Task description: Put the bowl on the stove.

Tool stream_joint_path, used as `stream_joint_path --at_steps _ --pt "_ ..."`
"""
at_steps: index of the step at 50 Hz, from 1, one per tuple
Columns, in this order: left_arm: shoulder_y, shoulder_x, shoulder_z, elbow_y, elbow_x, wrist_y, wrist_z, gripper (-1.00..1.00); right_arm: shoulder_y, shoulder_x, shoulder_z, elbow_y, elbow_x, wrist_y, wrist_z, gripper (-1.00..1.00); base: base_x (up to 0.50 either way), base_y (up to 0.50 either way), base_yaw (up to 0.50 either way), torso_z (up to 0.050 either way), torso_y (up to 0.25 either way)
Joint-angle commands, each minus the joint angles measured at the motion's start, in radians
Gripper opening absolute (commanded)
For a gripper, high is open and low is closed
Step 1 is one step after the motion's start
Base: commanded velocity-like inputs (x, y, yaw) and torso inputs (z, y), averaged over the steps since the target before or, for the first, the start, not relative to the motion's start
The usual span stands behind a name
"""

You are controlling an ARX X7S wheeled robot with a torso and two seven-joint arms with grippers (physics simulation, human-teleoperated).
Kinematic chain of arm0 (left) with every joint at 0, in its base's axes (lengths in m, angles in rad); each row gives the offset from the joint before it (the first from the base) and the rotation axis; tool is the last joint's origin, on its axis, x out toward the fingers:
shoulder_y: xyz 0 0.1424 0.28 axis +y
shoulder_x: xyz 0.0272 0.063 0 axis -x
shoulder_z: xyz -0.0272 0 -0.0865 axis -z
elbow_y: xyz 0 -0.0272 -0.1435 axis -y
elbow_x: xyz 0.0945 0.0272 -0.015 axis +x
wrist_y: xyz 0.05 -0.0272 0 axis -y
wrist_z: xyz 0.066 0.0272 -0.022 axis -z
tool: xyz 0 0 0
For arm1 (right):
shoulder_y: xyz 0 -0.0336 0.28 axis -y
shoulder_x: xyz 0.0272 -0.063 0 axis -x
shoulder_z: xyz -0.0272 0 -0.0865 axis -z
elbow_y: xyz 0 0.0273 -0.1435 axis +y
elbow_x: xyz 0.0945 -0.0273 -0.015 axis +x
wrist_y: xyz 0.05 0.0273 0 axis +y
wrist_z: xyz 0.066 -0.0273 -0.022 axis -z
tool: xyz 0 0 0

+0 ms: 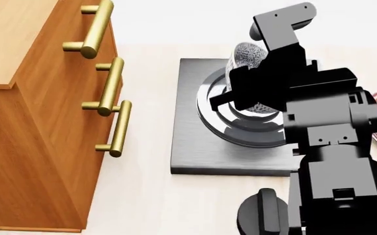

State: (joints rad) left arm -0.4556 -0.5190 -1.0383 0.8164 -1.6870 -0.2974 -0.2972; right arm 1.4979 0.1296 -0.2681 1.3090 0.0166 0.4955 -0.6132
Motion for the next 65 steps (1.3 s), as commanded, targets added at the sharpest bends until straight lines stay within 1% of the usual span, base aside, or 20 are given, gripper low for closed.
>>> stream_joint_path --at_steps 1,4,5,6,7,9,17,32,33,42,53,65 --pt "0.005 0.024 -0.029 0.016 0.025 -0.010 0.061 1.00 0.002 -0.021 0.033 0.000 -0.016 -0.005 -0.022 -1.00 0.00 0.00 0.00 0.000 0.000" --pt "0.005 0.025 -0.029 0.018 0.029 -0.011 0.065 1.00 0.002 -0.021 0.035 0.000 -0.015 -0.007 -0.021 -1.00 0.00 0.00 0.00 0.000 -0.153" --pt "0.003 0.025 -0.027 0.014 0.024 -0.008 0.052 1.00 0.002 -0.021 0.035 0.000 -0.015 -0.006 -0.023 -1.00 0.00 0.00 0.00 0.000 -0.250" --pt "0.000 0.022 -0.022 -0.002 -0.015 0.002 0.005 1.00 0.001 -0.021 0.036 0.000 -0.015 -0.008 -0.019 -1.00 0.00 0.00 0.00 0.000 0.000" --pt "0.001 0.019 -0.021 -0.006 -0.022 0.001 -0.003 1.00 0.001 -0.021 0.036 0.000 -0.015 -0.007 -0.020 -1.00 0.00 0.00 0.00 0.000 0.000" --pt "0.002 0.020 -0.024 0.000 -0.012 0.000 0.014 1.00 0.000 -0.021 0.038 0.000 -0.015 -0.007 -0.019 -1.00 0.00 0.00 0.00 0.000 0.000" --pt "0.002 0.022 -0.023 -0.002 -0.012 0.001 0.016 1.00 -0.003 -0.019 0.044 0.000 -0.014 -0.002 -0.017 -1.00 0.00 0.00 0.00 0.000 0.000" --pt "0.002 0.023 -0.025 -0.003 -0.017 0.005 0.018 1.00 -0.001 -0.020 0.003 0.000 -0.017 0.017 -0.028 -1.00 0.00 0.00 0.00 0.000 0.000" --pt "0.002 0.023 -0.025 -0.004 -0.016 0.005 0.018 1.00 0.000 -0.020 0.003 0.000 -0.017 0.018 -0.027 1.00 0.00 0.00 0.00 0.000 0.000" --pt "0.001 0.024 -0.022 -0.004 -0.015 0.006 0.017 1.00 0.002 -0.019 0.006 0.000 -0.015 0.018 -0.029 1.00 0.00 0.00 0.00 0.000 0.000" --pt "0.001 0.025 -0.022 -0.003 -0.014 0.007 0.018 1.00 0.006 -0.018 0.047 0.000 -0.007 0.020 -0.059 1.00 0.00 0.00 0.00 0.000 0.000" --pt "-0.001 0.030 -0.014 0.003 0.018 0.001 0.024 1.00 0.010 -0.013 0.122 0.000 0.000 -0.072 -0.127 1.00 0.00 0.00 0.00 0.000 0.000"
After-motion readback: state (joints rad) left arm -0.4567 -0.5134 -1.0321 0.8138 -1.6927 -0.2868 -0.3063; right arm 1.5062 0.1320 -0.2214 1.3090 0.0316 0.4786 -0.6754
